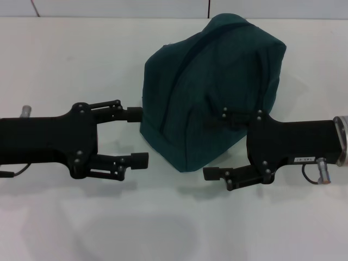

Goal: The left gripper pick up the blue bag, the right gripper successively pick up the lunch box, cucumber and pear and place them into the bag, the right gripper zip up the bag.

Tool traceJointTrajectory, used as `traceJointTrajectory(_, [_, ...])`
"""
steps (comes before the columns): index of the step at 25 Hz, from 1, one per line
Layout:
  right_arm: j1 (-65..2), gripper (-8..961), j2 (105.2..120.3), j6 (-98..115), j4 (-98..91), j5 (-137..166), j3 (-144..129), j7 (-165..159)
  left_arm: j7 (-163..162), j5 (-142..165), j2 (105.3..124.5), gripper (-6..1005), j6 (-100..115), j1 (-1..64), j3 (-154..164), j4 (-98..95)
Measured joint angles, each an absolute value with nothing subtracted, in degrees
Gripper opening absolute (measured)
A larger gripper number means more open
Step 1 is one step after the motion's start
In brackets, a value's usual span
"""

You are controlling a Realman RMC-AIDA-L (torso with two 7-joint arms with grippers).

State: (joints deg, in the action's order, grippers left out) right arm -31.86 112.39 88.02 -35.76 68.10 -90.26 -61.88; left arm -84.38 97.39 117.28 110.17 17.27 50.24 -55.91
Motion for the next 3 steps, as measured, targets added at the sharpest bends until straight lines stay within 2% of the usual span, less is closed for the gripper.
traceJointTrajectory(3, [-31.9,886,112.41,88.0,-35.7,68.1,-90.3,-61.9,-84.3,97.4,117.32,895,110.2,17.4,49.7,-55.9])
